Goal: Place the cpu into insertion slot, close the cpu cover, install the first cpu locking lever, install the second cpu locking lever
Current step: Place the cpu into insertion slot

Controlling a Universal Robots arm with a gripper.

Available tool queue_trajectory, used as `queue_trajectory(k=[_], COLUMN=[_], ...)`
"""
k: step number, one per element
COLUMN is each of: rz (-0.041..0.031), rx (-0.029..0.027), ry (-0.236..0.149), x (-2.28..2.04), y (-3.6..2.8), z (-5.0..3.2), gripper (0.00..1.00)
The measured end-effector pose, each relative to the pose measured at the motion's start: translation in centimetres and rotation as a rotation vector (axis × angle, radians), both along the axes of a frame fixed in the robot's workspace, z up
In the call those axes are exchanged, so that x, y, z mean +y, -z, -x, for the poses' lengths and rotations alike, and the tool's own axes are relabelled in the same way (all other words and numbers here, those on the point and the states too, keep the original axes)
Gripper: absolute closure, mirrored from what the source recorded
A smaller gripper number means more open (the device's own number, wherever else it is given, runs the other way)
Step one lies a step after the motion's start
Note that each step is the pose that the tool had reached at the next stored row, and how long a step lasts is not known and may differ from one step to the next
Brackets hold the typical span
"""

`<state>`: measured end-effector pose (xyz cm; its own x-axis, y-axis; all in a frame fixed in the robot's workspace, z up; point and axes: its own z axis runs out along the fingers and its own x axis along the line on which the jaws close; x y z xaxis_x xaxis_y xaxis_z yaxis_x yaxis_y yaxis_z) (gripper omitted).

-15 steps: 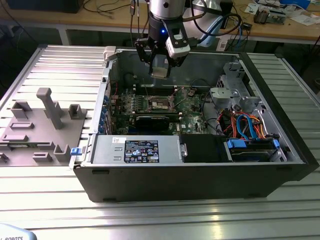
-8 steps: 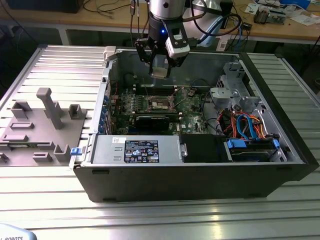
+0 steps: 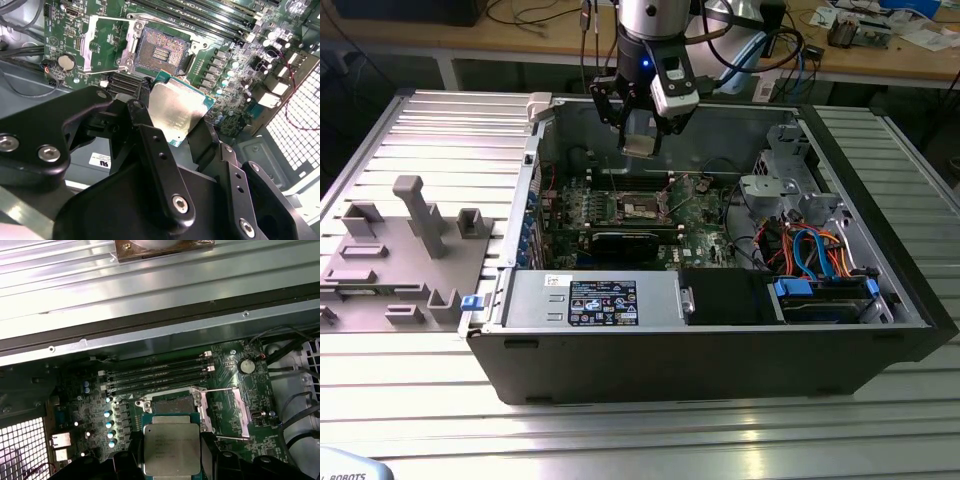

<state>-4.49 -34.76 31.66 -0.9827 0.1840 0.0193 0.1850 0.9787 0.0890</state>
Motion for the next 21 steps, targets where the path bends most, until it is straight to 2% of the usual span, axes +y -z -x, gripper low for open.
queue_trajectory(k=[21], rz=[0.0], rx=[0.0001], ry=[0.024], x=[0.0], y=[0.13], z=[0.0], gripper=[0.45])
